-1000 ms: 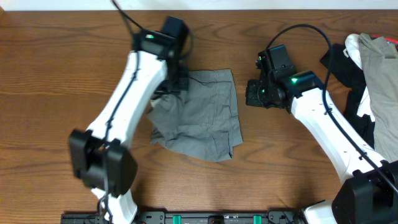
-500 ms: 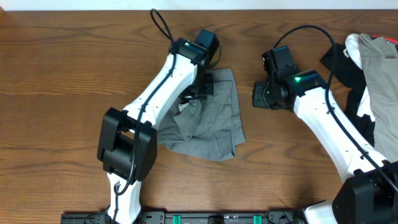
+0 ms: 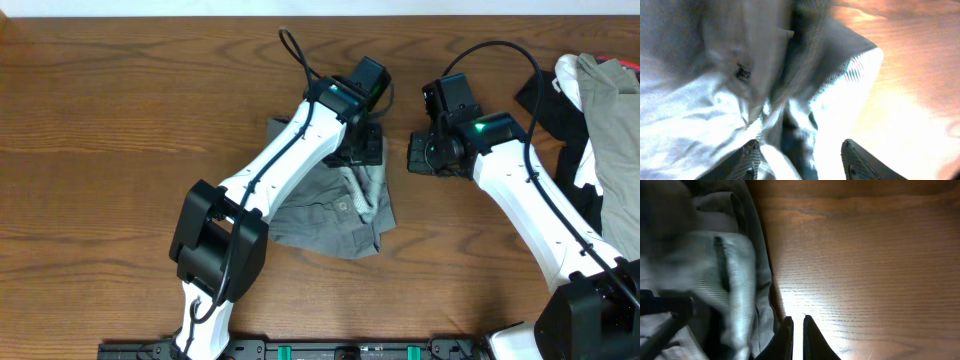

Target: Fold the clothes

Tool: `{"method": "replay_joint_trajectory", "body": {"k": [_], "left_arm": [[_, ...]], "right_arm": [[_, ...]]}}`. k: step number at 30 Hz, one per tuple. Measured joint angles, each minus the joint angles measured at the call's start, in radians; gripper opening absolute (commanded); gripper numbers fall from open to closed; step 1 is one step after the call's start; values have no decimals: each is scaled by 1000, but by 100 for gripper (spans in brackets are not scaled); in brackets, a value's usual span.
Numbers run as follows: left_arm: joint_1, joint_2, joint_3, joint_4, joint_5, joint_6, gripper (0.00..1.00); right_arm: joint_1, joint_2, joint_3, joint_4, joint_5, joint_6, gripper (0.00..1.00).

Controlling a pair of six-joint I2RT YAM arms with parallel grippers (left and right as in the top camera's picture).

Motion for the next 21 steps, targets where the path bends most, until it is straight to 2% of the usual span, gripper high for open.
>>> {"method": "replay_joint_trajectory", "body": {"k": [4, 9, 13, 17, 19, 21], "left_arm": [[-2, 0, 0, -19, 44, 3, 55], [8, 0, 0, -82, 68, 39, 50], [46, -26, 0, -139, 71, 90, 50], [108, -115, 0, -185, 19, 141, 50], [143, -170, 2, -201, -39, 159, 44], [173, -202, 10, -208, -79, 176, 33]], "right_arm": [[0, 0, 0, -3, 6, 0, 9], [0, 0, 0, 1, 3, -13, 10], [2, 0, 0, 50, -82, -116, 19], [19, 0, 0, 145, -227, -245, 20], [36, 1, -1, 198, -267, -278, 18], [56, 3, -6, 278, -295, -289, 15]]}}
